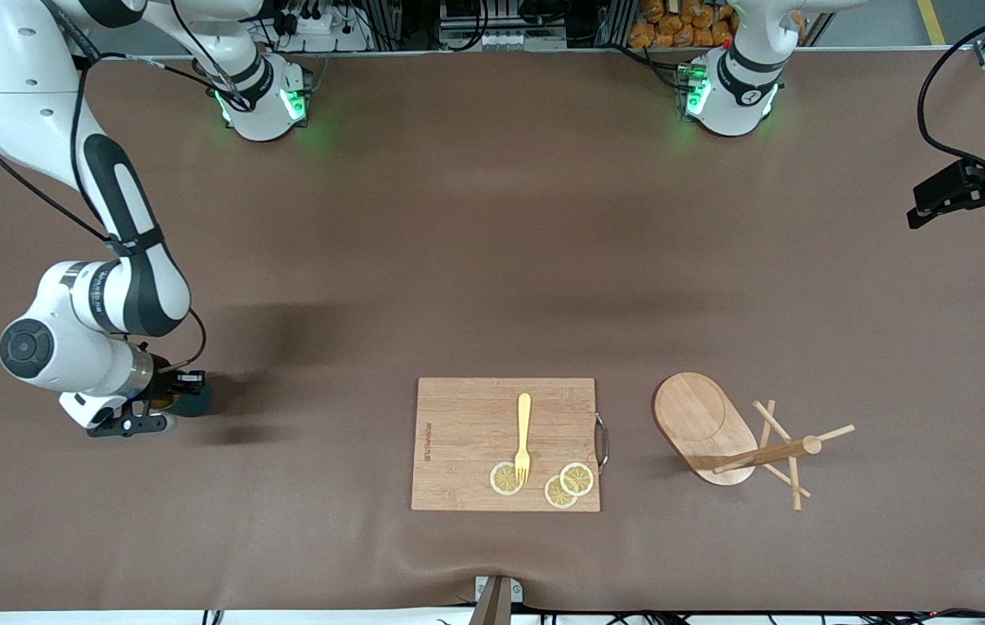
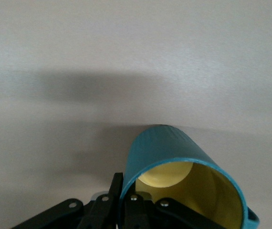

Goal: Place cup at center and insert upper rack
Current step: 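Grasp the teal mug rim with the right gripper, then carry the mug to the table middle while the left gripper approaches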

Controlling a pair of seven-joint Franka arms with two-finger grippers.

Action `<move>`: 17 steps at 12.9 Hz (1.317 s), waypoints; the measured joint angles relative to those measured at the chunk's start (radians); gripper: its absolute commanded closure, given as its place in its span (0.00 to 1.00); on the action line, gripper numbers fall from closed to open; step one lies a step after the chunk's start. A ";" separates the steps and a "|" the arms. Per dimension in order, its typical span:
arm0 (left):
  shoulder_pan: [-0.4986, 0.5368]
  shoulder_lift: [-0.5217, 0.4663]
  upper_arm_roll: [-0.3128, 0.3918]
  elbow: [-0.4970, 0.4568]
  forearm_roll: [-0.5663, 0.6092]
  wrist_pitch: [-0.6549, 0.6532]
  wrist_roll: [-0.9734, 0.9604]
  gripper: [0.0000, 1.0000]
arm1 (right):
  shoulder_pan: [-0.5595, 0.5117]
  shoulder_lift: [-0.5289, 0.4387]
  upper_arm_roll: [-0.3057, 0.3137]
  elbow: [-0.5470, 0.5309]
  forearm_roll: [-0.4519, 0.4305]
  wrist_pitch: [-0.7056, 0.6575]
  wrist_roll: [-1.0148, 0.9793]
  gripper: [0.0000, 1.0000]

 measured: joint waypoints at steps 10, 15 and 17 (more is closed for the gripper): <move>-0.001 0.000 -0.005 0.000 0.004 0.000 0.000 0.00 | 0.369 -0.034 0.018 0.040 0.004 -0.065 0.470 1.00; -0.001 0.001 -0.006 -0.001 0.004 0.000 0.000 0.00 | 0.542 -0.037 0.086 0.041 0.010 -0.068 0.798 1.00; -0.001 0.001 -0.006 -0.001 0.004 0.000 0.000 0.00 | 0.604 -0.038 0.092 0.044 0.010 -0.068 0.907 1.00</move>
